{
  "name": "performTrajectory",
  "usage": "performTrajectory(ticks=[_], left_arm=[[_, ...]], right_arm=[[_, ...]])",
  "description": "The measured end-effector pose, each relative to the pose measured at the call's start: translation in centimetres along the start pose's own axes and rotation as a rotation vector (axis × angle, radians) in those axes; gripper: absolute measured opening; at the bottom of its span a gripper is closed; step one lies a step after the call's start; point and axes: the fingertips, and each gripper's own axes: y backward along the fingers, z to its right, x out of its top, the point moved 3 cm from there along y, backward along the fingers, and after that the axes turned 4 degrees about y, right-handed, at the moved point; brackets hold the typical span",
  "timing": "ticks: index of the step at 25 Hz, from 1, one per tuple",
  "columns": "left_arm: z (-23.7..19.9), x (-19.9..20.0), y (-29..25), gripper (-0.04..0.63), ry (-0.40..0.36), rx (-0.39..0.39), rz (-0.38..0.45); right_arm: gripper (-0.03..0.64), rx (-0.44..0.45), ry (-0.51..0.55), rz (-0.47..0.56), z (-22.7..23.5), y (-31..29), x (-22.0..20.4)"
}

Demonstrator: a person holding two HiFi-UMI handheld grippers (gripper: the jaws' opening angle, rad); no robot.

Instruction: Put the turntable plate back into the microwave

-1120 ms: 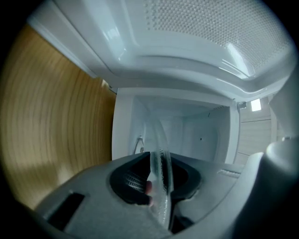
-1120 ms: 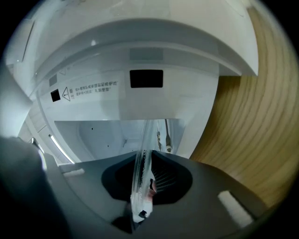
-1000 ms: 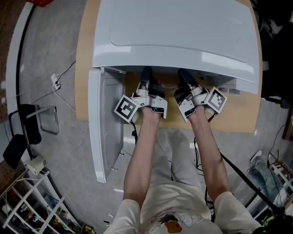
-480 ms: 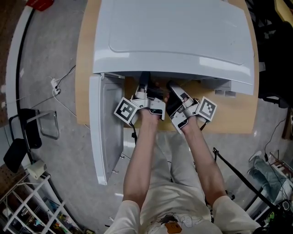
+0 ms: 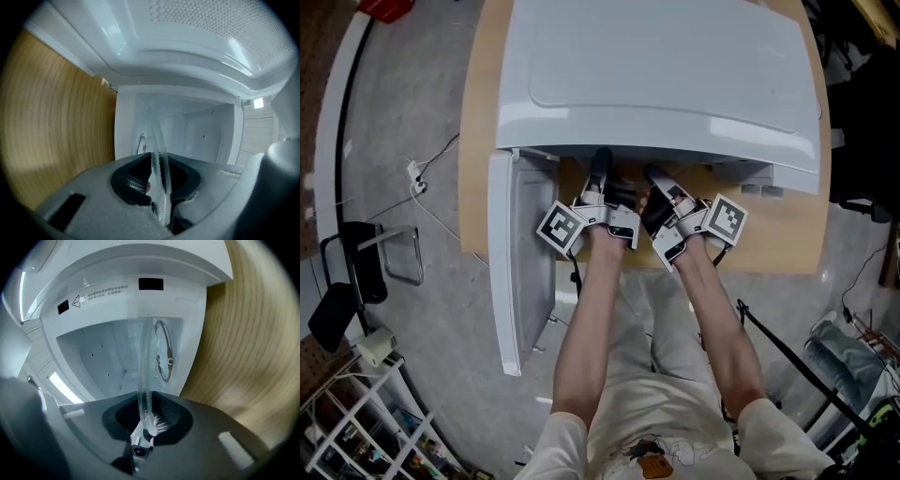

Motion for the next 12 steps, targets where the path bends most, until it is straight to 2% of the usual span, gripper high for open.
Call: performTrajectory(ticks=[12], left_arm=[[0.2,-1.5,4.3,0.058,0.024,0.023,-0.008]], right_arm=[[0.055,0.017,0.021,0.011,-0.1,-0.4,0.0]])
